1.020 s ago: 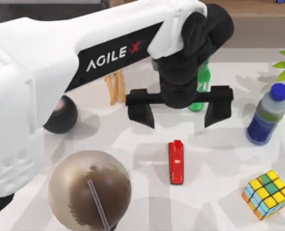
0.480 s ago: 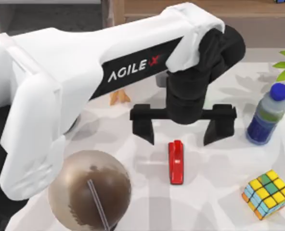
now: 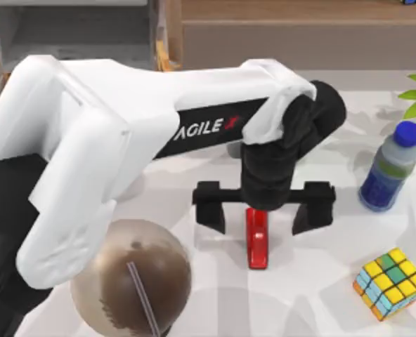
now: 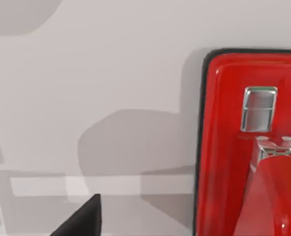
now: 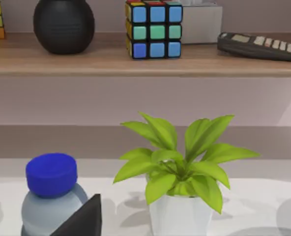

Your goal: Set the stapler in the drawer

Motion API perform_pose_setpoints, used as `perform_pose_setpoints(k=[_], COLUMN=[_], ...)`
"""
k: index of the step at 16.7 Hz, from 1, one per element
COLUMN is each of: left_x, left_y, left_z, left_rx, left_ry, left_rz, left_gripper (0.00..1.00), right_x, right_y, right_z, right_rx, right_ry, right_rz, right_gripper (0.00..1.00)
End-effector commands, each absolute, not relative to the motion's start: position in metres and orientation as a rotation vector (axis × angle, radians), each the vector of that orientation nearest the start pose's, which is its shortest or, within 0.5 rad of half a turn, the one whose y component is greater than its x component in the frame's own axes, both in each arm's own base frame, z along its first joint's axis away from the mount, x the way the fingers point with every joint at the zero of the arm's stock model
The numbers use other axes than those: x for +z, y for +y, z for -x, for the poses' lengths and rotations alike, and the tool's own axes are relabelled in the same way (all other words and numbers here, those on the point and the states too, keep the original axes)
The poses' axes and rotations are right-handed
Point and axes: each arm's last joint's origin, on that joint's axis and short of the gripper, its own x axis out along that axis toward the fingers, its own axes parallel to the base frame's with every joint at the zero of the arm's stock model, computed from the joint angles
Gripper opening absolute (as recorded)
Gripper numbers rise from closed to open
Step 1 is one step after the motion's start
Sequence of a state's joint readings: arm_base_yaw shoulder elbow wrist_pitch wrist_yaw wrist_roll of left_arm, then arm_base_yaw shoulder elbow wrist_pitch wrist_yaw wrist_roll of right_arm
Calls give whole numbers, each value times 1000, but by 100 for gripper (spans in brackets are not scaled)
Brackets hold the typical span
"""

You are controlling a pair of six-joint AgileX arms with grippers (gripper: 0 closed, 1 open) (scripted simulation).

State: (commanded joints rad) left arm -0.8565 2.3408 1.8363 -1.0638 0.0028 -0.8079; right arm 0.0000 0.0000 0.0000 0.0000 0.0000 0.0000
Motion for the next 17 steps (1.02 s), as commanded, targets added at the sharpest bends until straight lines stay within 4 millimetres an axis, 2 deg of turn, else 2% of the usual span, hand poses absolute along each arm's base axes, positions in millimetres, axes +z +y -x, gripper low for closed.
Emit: perform_pose_setpoints(k=[2,5,17], left_x=[118,118,118], left_y=[-339,-339,-339], left_z=[-300,-300,-300], left_rx=[-27,-27,-27], left_ry=[1571,1571,1571], left_rz=[-32,-32,-32], left_gripper=[100,100,10], right_x=[160,160,160], right_y=[-1,-1,-1], right_z=[-106,-106,-106], right_rx=[0,0,0], right_ry=[0,0,0], right_rz=[0,0,0], right_gripper=[100,100,100])
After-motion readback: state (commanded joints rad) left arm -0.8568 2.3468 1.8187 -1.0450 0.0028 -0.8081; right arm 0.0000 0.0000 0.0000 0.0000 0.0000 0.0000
